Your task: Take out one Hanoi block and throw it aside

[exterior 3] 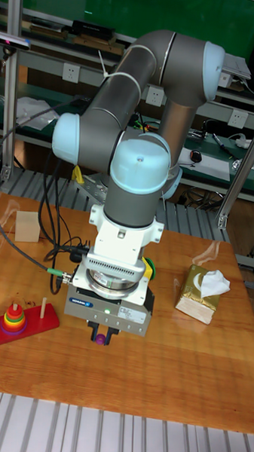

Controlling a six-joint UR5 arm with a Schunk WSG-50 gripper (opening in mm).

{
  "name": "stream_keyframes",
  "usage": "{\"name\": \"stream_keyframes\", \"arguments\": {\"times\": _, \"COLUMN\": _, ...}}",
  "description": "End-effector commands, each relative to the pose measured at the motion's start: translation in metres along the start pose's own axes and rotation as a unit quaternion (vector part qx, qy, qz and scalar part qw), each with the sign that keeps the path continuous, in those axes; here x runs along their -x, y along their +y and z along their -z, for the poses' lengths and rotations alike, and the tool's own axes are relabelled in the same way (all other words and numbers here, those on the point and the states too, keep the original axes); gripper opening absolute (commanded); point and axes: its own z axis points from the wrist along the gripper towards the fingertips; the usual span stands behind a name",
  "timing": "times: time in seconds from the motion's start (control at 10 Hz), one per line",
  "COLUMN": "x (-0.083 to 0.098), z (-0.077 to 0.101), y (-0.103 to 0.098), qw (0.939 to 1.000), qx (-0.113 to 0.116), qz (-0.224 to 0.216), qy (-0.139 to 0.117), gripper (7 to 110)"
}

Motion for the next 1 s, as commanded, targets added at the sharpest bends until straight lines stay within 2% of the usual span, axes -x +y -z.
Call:
{"name": "stream_keyframes", "arguments": {"times": 0.0, "x": 0.004, "z": -0.011, "y": 0.003, "qw": 1.0000, "qx": 0.006, "qz": -0.004, "qy": -0.004, "gripper": 7}}
{"name": "stream_keyframes", "arguments": {"times": 0.9, "x": 0.011, "z": -0.039, "y": 0.002, "qw": 0.9999, "qx": 0.003, "qz": 0.000, "qy": -0.015, "gripper": 7}}
